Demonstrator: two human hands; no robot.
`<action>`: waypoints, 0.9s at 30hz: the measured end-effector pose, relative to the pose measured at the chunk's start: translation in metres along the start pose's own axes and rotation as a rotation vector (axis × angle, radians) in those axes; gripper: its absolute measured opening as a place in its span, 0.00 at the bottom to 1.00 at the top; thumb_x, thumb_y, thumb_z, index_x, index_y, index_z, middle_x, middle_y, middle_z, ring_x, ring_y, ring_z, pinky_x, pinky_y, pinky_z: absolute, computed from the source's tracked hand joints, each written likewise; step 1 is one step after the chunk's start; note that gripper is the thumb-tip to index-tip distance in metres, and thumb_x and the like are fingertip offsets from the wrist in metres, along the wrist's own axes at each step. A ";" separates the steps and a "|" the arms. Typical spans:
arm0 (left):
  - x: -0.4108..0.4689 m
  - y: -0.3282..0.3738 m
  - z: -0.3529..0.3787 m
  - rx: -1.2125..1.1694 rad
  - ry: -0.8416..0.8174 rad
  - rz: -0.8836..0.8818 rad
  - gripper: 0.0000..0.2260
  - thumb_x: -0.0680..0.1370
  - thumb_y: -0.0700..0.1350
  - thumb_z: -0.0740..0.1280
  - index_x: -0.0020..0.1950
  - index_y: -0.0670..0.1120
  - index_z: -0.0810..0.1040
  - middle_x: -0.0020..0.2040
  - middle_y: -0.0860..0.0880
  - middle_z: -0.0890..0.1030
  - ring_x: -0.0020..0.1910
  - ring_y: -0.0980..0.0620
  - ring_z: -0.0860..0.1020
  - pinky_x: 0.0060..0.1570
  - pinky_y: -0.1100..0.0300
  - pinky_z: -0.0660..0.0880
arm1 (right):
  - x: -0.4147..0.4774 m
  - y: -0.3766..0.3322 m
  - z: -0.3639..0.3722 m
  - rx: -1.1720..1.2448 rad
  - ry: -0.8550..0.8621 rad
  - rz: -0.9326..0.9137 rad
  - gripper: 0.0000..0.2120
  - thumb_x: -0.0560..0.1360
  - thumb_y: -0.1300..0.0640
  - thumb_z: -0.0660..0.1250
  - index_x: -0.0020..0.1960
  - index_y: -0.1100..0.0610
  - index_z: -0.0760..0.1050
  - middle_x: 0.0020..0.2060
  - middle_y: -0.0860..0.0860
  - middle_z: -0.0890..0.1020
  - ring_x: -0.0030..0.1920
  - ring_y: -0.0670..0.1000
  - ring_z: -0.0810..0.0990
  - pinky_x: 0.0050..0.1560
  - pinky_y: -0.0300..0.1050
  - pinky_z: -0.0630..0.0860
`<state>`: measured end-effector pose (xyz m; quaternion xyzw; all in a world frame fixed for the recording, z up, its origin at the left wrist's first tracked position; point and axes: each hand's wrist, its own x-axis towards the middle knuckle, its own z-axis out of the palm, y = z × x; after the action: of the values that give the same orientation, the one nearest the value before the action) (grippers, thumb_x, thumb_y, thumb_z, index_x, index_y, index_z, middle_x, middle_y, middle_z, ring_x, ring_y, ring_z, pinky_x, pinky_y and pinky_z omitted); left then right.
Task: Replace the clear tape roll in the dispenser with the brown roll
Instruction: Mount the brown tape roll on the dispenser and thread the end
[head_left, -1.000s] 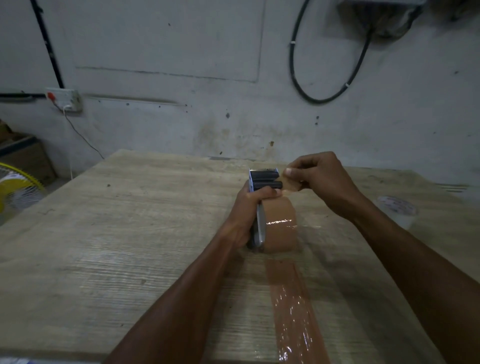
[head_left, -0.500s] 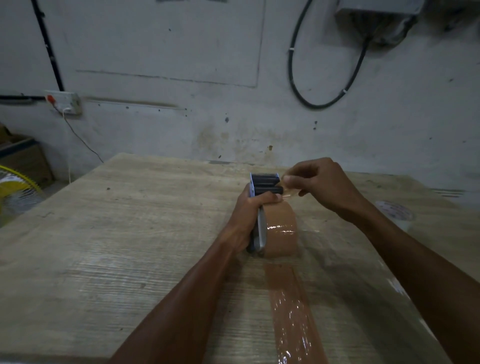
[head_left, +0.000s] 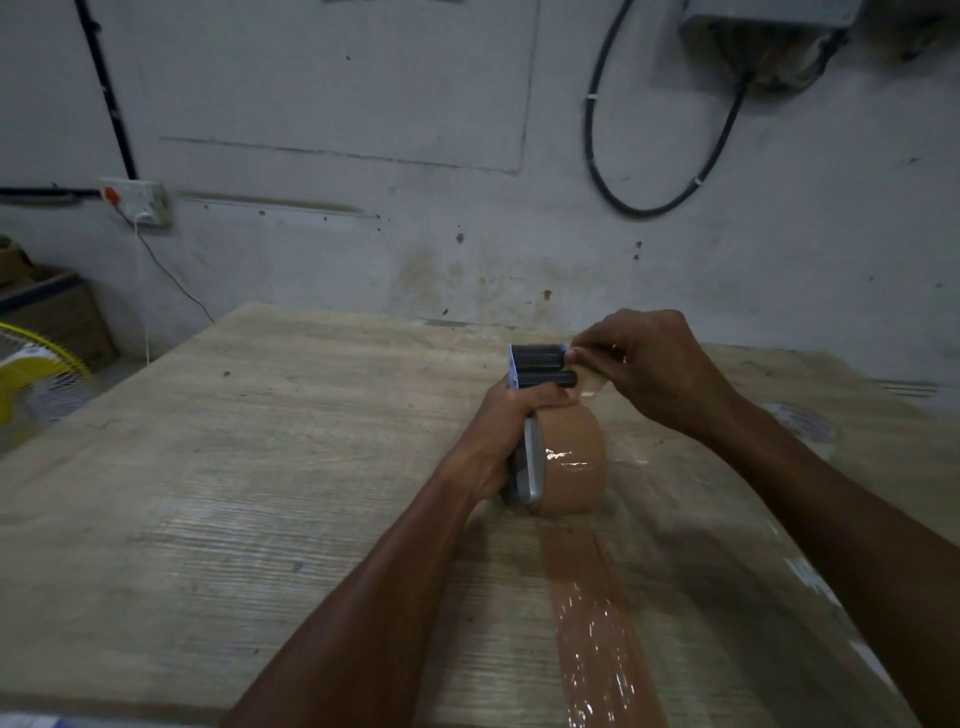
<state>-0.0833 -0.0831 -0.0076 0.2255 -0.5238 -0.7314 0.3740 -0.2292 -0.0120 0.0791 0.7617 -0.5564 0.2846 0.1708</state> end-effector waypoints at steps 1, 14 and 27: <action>0.000 0.000 0.000 0.010 0.006 0.004 0.23 0.67 0.44 0.73 0.61 0.41 0.78 0.38 0.47 0.83 0.34 0.51 0.81 0.39 0.56 0.78 | 0.001 0.000 0.000 -0.011 -0.002 -0.010 0.05 0.74 0.61 0.72 0.49 0.59 0.85 0.38 0.53 0.86 0.34 0.44 0.77 0.38 0.30 0.69; -0.003 0.000 0.004 0.066 -0.018 0.035 0.19 0.66 0.46 0.74 0.56 0.47 0.79 0.42 0.46 0.82 0.37 0.49 0.81 0.41 0.54 0.79 | 0.004 -0.001 -0.004 -0.052 0.008 -0.050 0.04 0.73 0.63 0.73 0.47 0.61 0.86 0.35 0.55 0.86 0.31 0.45 0.78 0.36 0.32 0.73; -0.009 0.001 0.005 0.094 -0.043 0.057 0.17 0.66 0.45 0.71 0.54 0.46 0.78 0.38 0.49 0.82 0.34 0.51 0.80 0.39 0.56 0.78 | 0.009 -0.006 -0.004 0.005 0.055 -0.077 0.03 0.73 0.63 0.73 0.44 0.60 0.86 0.34 0.53 0.86 0.30 0.46 0.80 0.36 0.32 0.74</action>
<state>-0.0811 -0.0730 -0.0051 0.2116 -0.5717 -0.6998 0.3725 -0.2227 -0.0148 0.0885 0.7748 -0.5212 0.3001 0.1950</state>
